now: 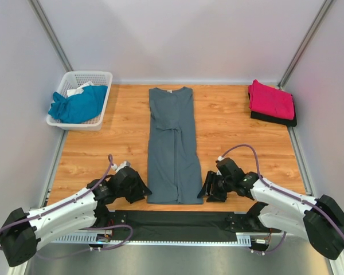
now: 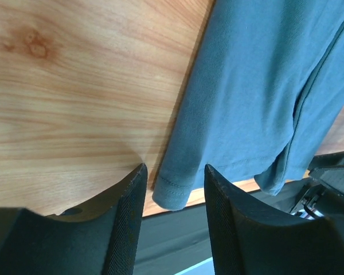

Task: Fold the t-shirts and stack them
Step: Fold the tshirt

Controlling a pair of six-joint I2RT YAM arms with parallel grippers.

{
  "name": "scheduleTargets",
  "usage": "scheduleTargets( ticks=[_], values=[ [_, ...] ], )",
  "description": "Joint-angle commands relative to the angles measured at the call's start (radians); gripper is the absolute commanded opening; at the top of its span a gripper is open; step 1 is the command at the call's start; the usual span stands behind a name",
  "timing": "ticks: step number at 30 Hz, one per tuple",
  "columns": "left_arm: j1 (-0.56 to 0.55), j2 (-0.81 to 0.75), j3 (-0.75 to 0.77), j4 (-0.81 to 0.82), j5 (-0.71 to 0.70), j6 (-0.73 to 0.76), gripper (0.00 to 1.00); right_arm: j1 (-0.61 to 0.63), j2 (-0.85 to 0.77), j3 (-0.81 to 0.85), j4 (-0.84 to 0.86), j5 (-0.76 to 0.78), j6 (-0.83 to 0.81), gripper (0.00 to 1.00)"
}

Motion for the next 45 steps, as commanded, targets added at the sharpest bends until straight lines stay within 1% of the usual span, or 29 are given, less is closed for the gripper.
scheduleTargets(
  ticks=[1, 4, 5, 6, 7, 8, 9, 10, 11, 12, 13, 14, 15, 19, 22, 26, 28, 30, 33, 37, 41, 44, 45],
  values=[
    [-0.033, 0.031, -0.024, -0.075, -0.041, -0.038, 0.52, 0.031, 0.014, -0.015, 0.048, 0.049, 0.052, 0.53],
    [-0.043, 0.074, -0.029, -0.049, -0.035, -0.045, 0.48, 0.051, 0.051, -0.006, 0.052, 0.050, 0.063, 0.47],
    [-0.046, 0.085, -0.027, -0.047, -0.034, -0.045, 0.47, 0.055, 0.058, -0.001, 0.049, 0.050, 0.065, 0.42],
    [-0.048, 0.094, -0.026, -0.041, -0.031, -0.045, 0.44, 0.058, 0.065, 0.003, 0.035, 0.053, 0.065, 0.40],
    [-0.051, 0.108, -0.020, -0.041, -0.029, -0.048, 0.38, 0.060, 0.069, 0.013, 0.026, 0.056, 0.059, 0.36],
    [-0.054, 0.111, -0.016, -0.050, -0.032, -0.050, 0.35, 0.061, 0.072, 0.017, 0.006, 0.056, 0.056, 0.31],
    [-0.056, 0.112, -0.010, -0.053, -0.038, -0.050, 0.23, 0.063, 0.071, 0.022, -0.004, 0.062, 0.053, 0.28],
    [-0.056, 0.114, -0.006, -0.056, -0.043, -0.050, 0.16, 0.062, 0.072, 0.029, -0.015, 0.062, 0.049, 0.24],
    [-0.056, 0.112, 0.000, -0.070, -0.047, -0.051, 0.10, 0.061, 0.069, 0.033, -0.024, 0.061, 0.043, 0.18],
    [-0.057, 0.115, 0.013, -0.079, -0.054, -0.051, 0.00, 0.063, 0.069, 0.037, -0.035, 0.061, 0.039, 0.13],
    [-0.057, 0.115, 0.020, -0.087, -0.054, -0.048, 0.00, 0.062, 0.068, 0.040, -0.037, 0.059, 0.036, 0.09],
    [-0.057, 0.117, 0.028, -0.110, -0.052, -0.047, 0.00, 0.061, 0.068, 0.046, -0.038, 0.056, 0.034, 0.02],
    [-0.057, 0.114, 0.048, -0.124, -0.054, -0.041, 0.00, 0.061, 0.065, 0.051, -0.038, 0.052, 0.034, 0.00],
    [-0.057, 0.080, 0.115, -0.214, -0.086, -0.012, 0.00, 0.062, 0.055, 0.100, -0.048, 0.026, 0.034, 0.00],
    [-0.057, 0.057, 0.172, -0.260, -0.124, 0.004, 0.00, 0.061, 0.042, 0.174, -0.083, 0.042, 0.025, 0.00],
    [-0.054, 0.079, 0.275, -0.306, -0.182, 0.047, 0.00, 0.055, 0.055, 0.299, -0.141, 0.090, -0.021, 0.00],
    [-0.043, 0.117, 0.342, -0.314, -0.215, 0.097, 0.00, 0.040, 0.089, 0.381, -0.167, 0.116, -0.056, 0.00],
    [0.012, 0.164, 0.396, -0.303, -0.213, 0.148, 0.00, 0.005, 0.126, 0.427, -0.183, 0.130, -0.081, 0.00],
    [0.093, 0.230, 0.466, -0.268, -0.216, 0.275, 0.00, -0.043, 0.172, 0.513, -0.178, 0.165, -0.124, 0.00],
    [0.188, 0.310, 0.553, -0.210, -0.207, 0.376, 0.00, -0.109, 0.258, 0.612, -0.161, 0.182, -0.182, 0.00],
    [0.277, 0.411, 0.638, -0.149, -0.181, 0.455, 0.00, -0.196, 0.359, 0.712, -0.114, 0.138, -0.211, 0.01],
    [0.315, 0.503, 0.703, -0.118, -0.155, 0.491, 0.00, -0.225, 0.434, 0.752, -0.072, 0.084, -0.230, 0.00],
    [0.325, 0.548, 0.733, -0.113, -0.140, 0.501, 0.00, -0.228, 0.478, 0.793, -0.072, 0.067, -0.245, 0.00]
  ],
)
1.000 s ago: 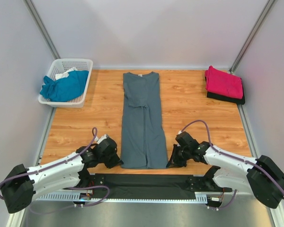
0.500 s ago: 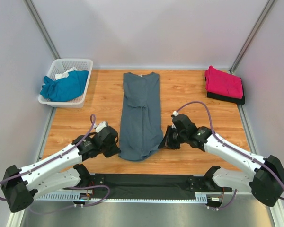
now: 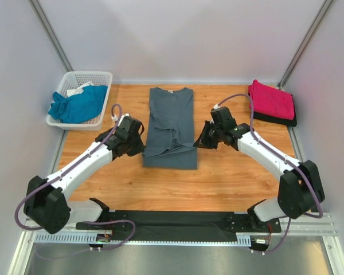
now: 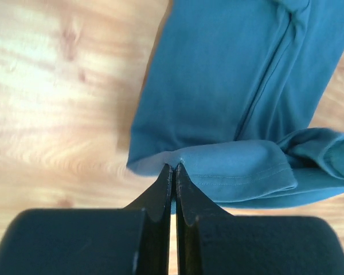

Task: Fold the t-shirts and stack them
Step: Fold the tshirt

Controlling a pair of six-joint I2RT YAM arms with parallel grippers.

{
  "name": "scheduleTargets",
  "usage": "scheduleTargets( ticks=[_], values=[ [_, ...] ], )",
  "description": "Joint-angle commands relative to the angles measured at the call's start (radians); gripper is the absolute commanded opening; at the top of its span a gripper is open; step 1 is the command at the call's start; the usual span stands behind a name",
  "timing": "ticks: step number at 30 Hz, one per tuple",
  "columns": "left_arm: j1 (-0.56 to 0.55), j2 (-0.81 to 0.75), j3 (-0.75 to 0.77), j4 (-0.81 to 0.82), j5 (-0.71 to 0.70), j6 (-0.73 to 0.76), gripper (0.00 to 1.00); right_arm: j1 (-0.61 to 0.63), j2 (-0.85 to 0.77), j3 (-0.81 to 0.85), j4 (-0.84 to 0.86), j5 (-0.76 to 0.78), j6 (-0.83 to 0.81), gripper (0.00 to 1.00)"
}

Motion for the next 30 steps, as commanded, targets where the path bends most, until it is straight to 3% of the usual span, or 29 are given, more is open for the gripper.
scheduleTargets(
  ticks=[1, 8, 30],
  values=[
    [0.040, 0.083, 0.085, 0.059, 0.036, 0.095, 0.00, -0.022, 0.086, 0.108, 0.058, -0.055, -0.065, 0.00],
    [0.080, 0.253, 0.207, 0.054, 0.067, 0.107, 0.00, -0.044, 0.272, 0.248, 0.037, -0.111, -0.110, 0.00],
    [0.172, 0.524, 0.445, 0.036, 0.117, 0.149, 0.00, -0.122, 0.510, 0.496, -0.029, -0.202, -0.174, 0.00]
  ],
)
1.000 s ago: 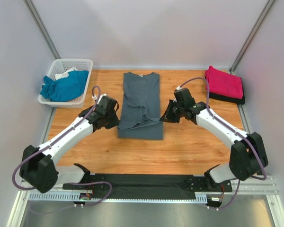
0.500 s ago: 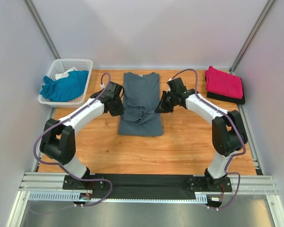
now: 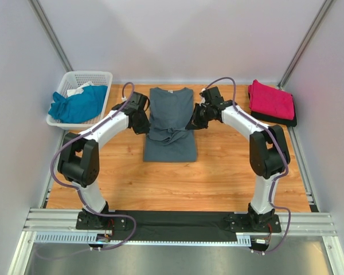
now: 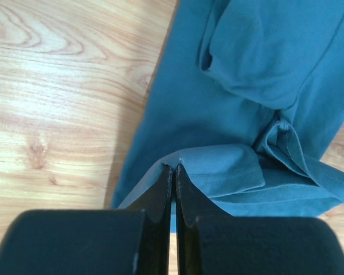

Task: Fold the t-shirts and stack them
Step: Fold the tshirt

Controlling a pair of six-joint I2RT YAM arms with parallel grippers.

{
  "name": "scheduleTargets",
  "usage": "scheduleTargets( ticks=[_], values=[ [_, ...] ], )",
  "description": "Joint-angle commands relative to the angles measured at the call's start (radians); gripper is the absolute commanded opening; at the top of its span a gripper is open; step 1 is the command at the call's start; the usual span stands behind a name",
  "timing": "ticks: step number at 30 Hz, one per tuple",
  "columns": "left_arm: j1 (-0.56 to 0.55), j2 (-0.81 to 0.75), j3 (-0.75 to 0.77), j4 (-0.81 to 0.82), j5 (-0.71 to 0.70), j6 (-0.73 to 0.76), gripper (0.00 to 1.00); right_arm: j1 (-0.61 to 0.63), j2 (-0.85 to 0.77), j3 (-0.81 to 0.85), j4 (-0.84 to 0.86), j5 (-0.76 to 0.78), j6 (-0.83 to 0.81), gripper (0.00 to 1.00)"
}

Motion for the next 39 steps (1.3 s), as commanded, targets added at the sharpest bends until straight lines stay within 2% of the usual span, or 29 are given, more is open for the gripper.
scheduleTargets(
  ticks=[1, 24, 39],
  values=[
    [0.023, 0.014, 0.045, 0.007, 0.022, 0.023, 0.00, -0.008, 0.021, 0.056, -0.019, -0.015, -0.023, 0.00],
    [0.035, 0.166, 0.191, -0.011, 0.023, 0.037, 0.00, -0.071, 0.133, 0.163, -0.048, -0.034, -0.042, 0.00],
    [0.046, 0.226, 0.201, 0.002, 0.002, -0.021, 0.00, -0.083, 0.240, 0.255, -0.074, -0.020, -0.056, 0.00]
  ],
)
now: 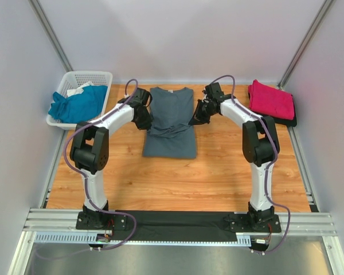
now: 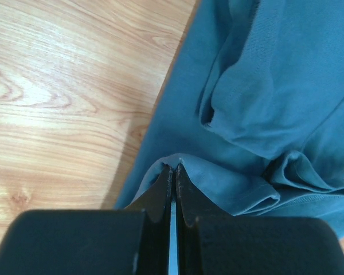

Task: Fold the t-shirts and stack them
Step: Fold the tshirt

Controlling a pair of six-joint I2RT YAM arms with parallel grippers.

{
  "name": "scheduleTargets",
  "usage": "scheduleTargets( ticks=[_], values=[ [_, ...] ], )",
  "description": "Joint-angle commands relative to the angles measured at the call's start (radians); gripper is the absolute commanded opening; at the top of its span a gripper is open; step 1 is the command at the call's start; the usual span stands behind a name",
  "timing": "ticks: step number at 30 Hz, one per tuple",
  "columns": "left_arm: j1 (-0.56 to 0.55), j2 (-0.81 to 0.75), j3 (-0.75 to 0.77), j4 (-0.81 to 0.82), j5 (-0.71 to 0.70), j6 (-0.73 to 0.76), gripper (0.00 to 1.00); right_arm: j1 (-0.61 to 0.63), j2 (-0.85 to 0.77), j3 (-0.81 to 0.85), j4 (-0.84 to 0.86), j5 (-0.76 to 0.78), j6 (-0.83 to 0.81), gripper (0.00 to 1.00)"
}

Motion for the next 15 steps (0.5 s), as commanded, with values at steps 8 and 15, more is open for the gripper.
scheduleTargets(
  ticks=[8, 15],
  values=[
    [0.017, 0.046, 0.070, 0.029, -0.003, -0.008, 0.34, -0.016, 0.061, 0.104, -0.048, 0.019, -0.030, 0.07],
    [0.052, -0.058, 0.079, 0.059, -0.014, 0.014, 0.71, -0.033, 0.033, 0.165, -0.092, -0.010, -0.070, 0.46]
  ],
)
